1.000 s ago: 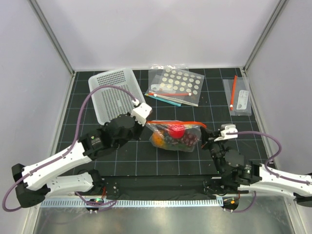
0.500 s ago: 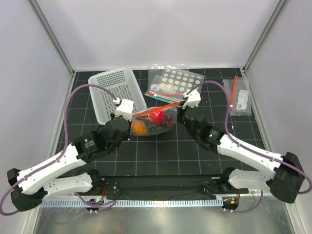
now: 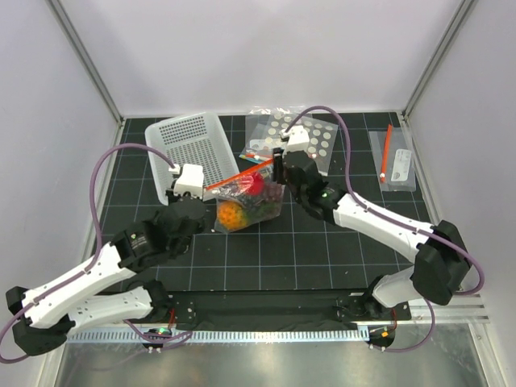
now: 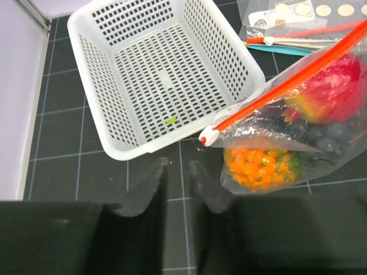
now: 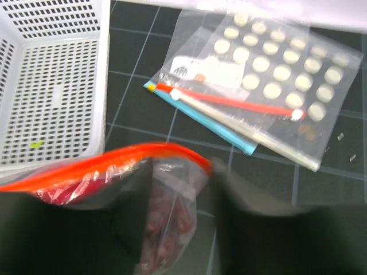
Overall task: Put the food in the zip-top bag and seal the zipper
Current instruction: Place the zipper food storage bag at the center of the board, then reset both arms
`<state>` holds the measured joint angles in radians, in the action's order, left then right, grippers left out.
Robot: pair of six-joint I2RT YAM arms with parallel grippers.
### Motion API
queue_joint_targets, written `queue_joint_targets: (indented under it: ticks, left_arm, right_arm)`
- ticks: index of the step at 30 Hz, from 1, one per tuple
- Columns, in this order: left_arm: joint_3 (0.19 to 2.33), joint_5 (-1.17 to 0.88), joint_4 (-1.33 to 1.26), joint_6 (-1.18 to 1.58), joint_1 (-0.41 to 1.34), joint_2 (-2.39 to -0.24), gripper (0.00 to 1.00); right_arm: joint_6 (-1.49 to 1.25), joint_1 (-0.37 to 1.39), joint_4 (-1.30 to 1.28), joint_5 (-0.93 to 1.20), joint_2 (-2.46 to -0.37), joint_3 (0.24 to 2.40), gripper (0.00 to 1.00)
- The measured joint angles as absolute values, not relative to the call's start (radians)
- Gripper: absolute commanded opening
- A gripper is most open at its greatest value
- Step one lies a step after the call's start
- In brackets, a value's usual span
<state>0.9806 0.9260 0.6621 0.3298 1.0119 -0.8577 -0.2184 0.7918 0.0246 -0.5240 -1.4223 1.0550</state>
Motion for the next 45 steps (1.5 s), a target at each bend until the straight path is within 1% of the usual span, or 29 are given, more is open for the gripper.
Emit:
queue_joint_targets:
  ticks: [1,2,4,5,6,7,8,10,11,14,17,22,26,29,34,45]
  left_arm:
    - [0.976,0.922,0.659,0.328,1.012,-0.852,0.40]
    - [0.971,0.917,0.656,0.325,1.012,-0.846,0.53]
    - [0.952,0.905,0.631,0.318,1.012,-0.826,0.64]
    - [0.931,0.893,0.601,0.311,1.012,-0.810,0.74]
    - [0.901,0.881,0.571,0.305,1.012,-0.789,0.84]
    - [0.878,0.870,0.550,0.303,1.012,-0.772,0.84]
    - [0.846,0.855,0.516,0.303,1.012,-0.749,0.90]
    - [0.797,0.838,0.470,0.303,1.012,-0.708,0.95]
    - [0.785,0.839,0.455,0.307,1.012,-0.694,0.97]
    - [0.778,0.864,0.415,0.332,1.012,-0.672,1.00]
    - [0.762,0.896,0.354,0.345,1.012,-0.637,1.00]
    - [0.669,0.881,0.259,0.348,1.012,-0.538,1.00]
    - [0.591,0.852,0.174,0.329,1.012,-0.456,1.00]
    - [0.527,0.833,0.105,0.309,1.012,-0.404,1.00]
    - [0.459,0.800,0.023,0.298,1.012,-0.356,1.00]
    - [0.450,0.774,-0.041,0.284,1.012,-0.421,1.00]
  right_arm:
    - [-0.223,0.790,0.018,-0.521,-1.423,1.068,0.62]
    - [-0.218,0.789,0.009,-0.520,-1.428,1.086,0.64]
    - [-0.212,0.789,-0.020,-0.516,-1.441,1.136,0.73]
    - [-0.211,0.788,-0.035,-0.515,-1.445,1.155,0.77]
    - [-0.212,0.788,-0.044,-0.513,-1.445,1.169,0.86]
    - [-0.211,0.788,-0.048,-0.513,-1.444,1.174,0.90]
    - [-0.212,0.786,-0.054,-0.511,-1.438,1.176,0.94]
    - [-0.218,0.784,-0.090,-0.509,-1.420,1.175,0.97]
    - [-0.221,0.783,-0.109,-0.509,-1.406,1.174,0.98]
    - [-0.250,0.783,-0.158,-0.517,-1.323,1.142,0.99]
    - [-0.297,0.783,-0.191,-0.558,-1.165,1.060,0.99]
    - [-0.363,0.782,-0.176,-0.696,-0.860,0.836,0.99]
    - [-0.442,0.781,-0.166,-0.787,-0.722,0.675,1.00]
    - [-0.496,0.780,-0.162,-0.837,-0.694,0.591,1.00]
    - [-0.539,0.781,-0.163,-0.880,-0.704,0.568,1.00]
    - [-0.570,0.781,-0.127,-0.907,-0.707,0.564,1.00]
